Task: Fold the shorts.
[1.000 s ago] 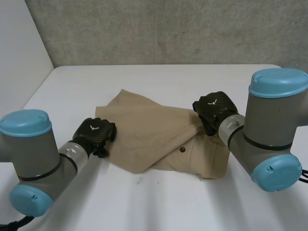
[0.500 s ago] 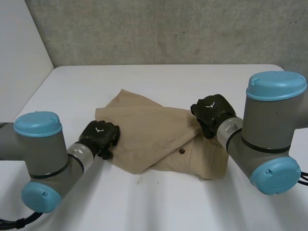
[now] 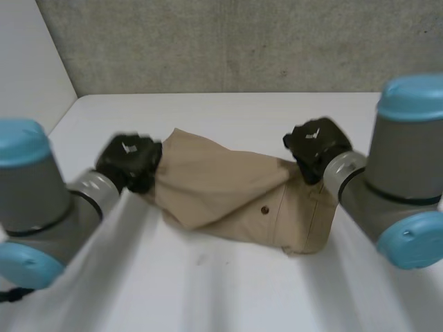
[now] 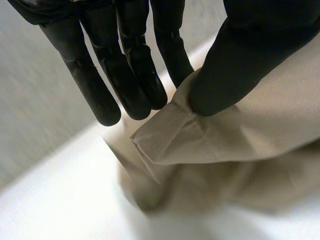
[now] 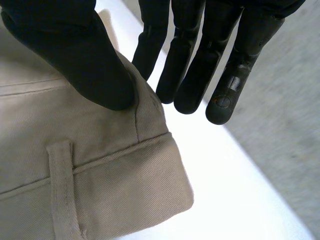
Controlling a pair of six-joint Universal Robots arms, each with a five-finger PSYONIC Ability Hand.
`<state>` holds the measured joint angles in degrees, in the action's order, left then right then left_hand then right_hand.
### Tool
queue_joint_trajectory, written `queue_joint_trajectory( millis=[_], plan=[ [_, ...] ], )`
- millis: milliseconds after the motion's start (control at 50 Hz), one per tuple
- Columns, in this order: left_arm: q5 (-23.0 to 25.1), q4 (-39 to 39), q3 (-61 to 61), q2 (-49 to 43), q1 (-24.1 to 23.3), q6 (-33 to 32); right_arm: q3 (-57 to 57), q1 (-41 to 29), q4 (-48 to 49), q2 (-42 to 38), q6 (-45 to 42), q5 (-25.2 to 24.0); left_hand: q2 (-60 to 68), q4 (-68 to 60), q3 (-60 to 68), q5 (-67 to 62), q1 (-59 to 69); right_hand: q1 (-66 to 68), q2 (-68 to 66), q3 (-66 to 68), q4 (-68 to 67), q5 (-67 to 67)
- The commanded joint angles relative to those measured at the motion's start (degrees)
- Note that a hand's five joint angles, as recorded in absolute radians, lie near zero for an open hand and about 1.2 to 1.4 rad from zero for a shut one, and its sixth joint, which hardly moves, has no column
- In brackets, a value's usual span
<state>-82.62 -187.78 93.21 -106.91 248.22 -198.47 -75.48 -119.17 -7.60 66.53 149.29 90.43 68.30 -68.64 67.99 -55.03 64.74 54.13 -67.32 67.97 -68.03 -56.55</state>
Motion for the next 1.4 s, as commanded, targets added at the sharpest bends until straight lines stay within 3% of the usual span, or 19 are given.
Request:
queue_joint_trajectory(
  millis=[20, 140, 260, 400, 560, 640, 740, 840, 880, 940, 1100, 1200, 1400],
  plan=[
    [0.27, 7.94, -5.05, 15.23, 0.25, 1.42, 4.72, 0.16, -6.63, 11.15, -3.48, -0.17, 11.7, -11.36, 12.01, -14.97, 15.26, 25.87, -12.68, 12.03, -11.97, -13.45],
    [0.27, 15.94, -11.38, 19.02, 0.43, 2.21, 7.53, 0.16, -9.97, 16.61, -4.62, -0.25, 11.7, -11.36, 12.01, -14.97, 15.26, 25.87, -12.68, 12.03, -11.97, -13.45],
    [0.36, 18.06, -13.23, 18.14, 1.13, 2.3, 7.63, 0.16, -17.09, 15.83, -7.52, -2.44, 11.7, -11.36, 12.01, -14.97, 15.26, 25.87, -12.68, 12.03, -11.97, -13.45],
    [-0.08, 17.97, -14.98, 7.08, 2.54, 1.77, 8.15, 0.07, -17.63, 8.71, -7.44, -2.98, 11.7, -11.36, 12.01, -14.97, 15.26, 25.87, -12.68, 12.03, -11.97, -13.45],
    [-0.52, 16.31, -25.52, -7.33, 2.54, 1.69, 10.87, 0.07, -8.07, -1.31, -6.56, -2.36, 11.7, -11.36, 12.01, -14.97, 15.26, 25.87, -12.68, 12.03, -11.97, -13.45],
    [-3.5, 10.95, -33.17, -12.08, 2.27, 1.51, 14.73, -0.01, 1.85, -5.35, -6.29, -1.31, 11.7, -11.36, 12.01, -14.97, 15.26, 25.87, -12.68, 12.03, -11.97, -13.45],
    [-12.63, -5.53, -43.88, -13.15, 1.31, -0.07, 20.89, -0.1, 16.09, -6.32, -6.56, 0.98, 11.7, -11.36, 12.01, -14.97, 15.26, 25.87, -12.68, 12.03, -11.97, -13.45],
    [-15.46, -21.2, -47.86, -8.59, 0.34, -0.07, 23.88, -0.37, 33.32, -2.64, -6.65, 1.68, 11.7, -11.36, 12.01, -14.97, 15.26, 25.87, -12.68, 12.03, -11.97, -13.45],
    [-15.46, -24.82, -47.51, -7.0, -0.36, 0.02, 23.8, -0.45, 39.03, -0.36, -6.47, 1.85, 11.7, -11.36, 12.01, -14.97, 15.26, 25.87, -12.68, 12.03, -11.97, -13.45],
    [-15.38, -27.03, -46.02, -5.15, -1.24, 0.1, 23.62, -0.63, 39.68, 0.27, -6.47, 2.03, 11.7, -11.36, 12.01, -14.97, 15.26, 25.87, -12.68, 12.03, -11.97, -13.45],
    [-15.29, -26.06, -31.97, -2.43, -1.33, 1.68, 18.27, -0.63, 29.92, -0.17, -5.59, 0.63, 11.7, -11.36, 12.01, -14.97, 15.26, 25.87, -12.68, 12.03, -11.97, -13.45],
    [-15.11, -25.28, -18.9, -2.6, -0.98, 2.92, 10.63, -0.19, 28.17, -1.84, -4.98, -3.68, 11.7, -11.36, 12.01, -14.97, 15.26, 25.87, -12.68, 12.03, -11.97, -13.45],
    [-14.41, -21.76, 2.05, -6.02, -1.59, 2.13, -2.65, -0.1, 19.12, -10.19, -5.15, -5.26, 11.7, -11.36, 12.01, -14.97, 15.26, 25.87, -12.68, 12.03, -11.97, -13.45]
  ],
)
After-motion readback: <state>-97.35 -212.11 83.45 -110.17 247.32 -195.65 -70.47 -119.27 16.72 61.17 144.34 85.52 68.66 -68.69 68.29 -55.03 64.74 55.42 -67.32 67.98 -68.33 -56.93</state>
